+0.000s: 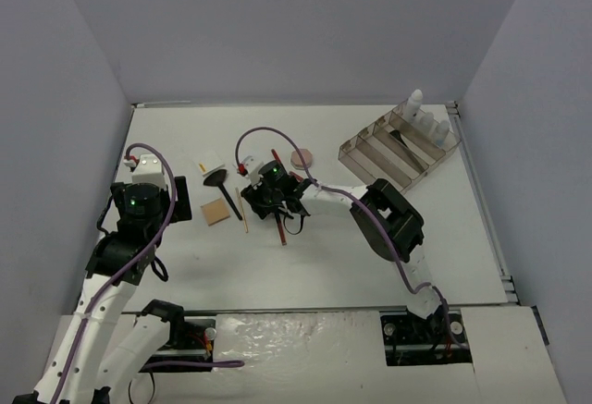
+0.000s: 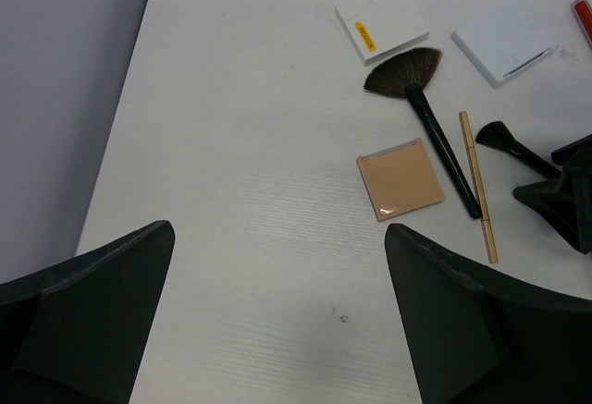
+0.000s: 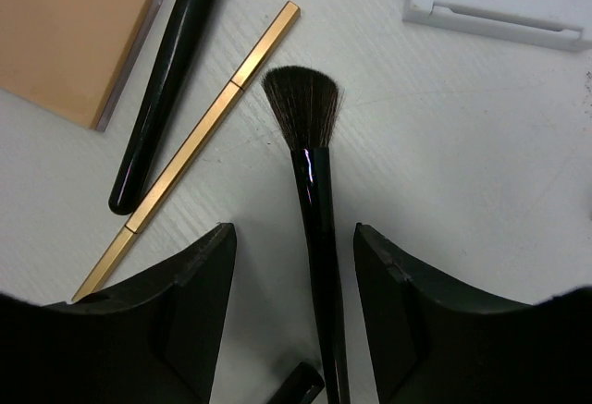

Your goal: Organize the makeup

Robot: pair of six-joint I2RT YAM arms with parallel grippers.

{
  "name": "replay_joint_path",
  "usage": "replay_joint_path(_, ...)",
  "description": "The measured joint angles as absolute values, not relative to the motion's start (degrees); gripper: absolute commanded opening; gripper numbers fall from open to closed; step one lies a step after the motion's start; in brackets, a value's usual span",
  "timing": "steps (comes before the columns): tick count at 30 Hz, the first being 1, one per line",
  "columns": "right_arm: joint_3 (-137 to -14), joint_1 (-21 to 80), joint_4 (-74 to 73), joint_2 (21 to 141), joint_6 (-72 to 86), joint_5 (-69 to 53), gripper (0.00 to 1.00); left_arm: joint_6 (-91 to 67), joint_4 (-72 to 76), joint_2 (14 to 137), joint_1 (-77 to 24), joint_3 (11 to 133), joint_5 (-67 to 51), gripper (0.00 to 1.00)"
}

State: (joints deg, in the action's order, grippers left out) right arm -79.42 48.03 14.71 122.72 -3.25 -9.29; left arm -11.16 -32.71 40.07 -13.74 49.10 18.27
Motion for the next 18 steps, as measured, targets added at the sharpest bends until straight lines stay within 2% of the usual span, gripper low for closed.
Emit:
replay_joint_path(4,-79.4,48.03,14.89,122.77,-3.73,-8.92,0.15,-11.16,-32.71,40.09,-13.74,49.08,18.26,0.97)
replay_joint_path(8,-79.4,47.92,15.03,122.78,-4.81,-8.19,0.02,-11.16,-32.71,40.11,-13.74,49.04,18.27,0.97)
replay_joint_path(18,-80.73,44.74,13.53,122.78,-11.29,-7.97,0.0,-11.16,-32.71,40.14,-13.74,49.04,18.28,0.97)
